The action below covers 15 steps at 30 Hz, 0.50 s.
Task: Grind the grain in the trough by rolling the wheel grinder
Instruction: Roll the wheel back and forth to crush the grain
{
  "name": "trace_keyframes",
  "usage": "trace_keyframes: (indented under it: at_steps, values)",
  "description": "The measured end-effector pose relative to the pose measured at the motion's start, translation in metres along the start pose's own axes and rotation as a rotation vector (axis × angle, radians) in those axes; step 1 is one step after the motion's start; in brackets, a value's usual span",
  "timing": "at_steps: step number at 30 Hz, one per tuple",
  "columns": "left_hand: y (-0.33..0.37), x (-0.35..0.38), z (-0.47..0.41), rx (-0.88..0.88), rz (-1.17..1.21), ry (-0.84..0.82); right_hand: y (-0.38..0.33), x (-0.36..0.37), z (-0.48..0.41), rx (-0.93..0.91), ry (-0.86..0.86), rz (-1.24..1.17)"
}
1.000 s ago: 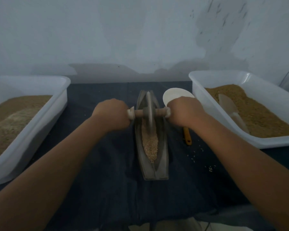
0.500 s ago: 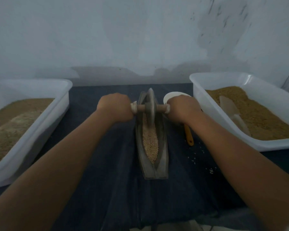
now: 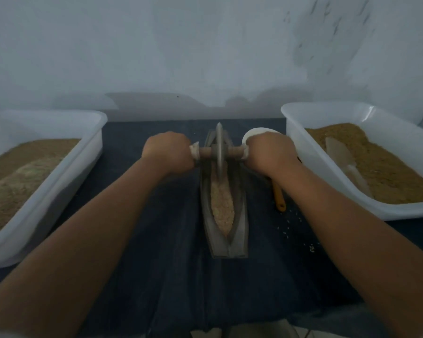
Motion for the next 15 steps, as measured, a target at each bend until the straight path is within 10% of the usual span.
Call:
trace_keyframes:
  at_steps: [9, 15]
  values:
    - [-0.006, 0.01, 0.089, 0.192, 0.089, -0.288, 0.007, -0.015, 0.086, -0.179, -0.415, -0.103]
    - [-0.005, 0.014, 0.046, 0.043, 0.053, -0.151, -0.005, -0.012, 0.047, -0.101, -0.102, -0.004]
Point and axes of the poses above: each hand's wrist, its own z-axis away from the middle knuckle, its own x-axis out of the palm, y = z × x, the point moved 2 cm from there along -z, towards the middle knuckle, and after that the axes turned 4 degrees about z, right-handed, at the moved point
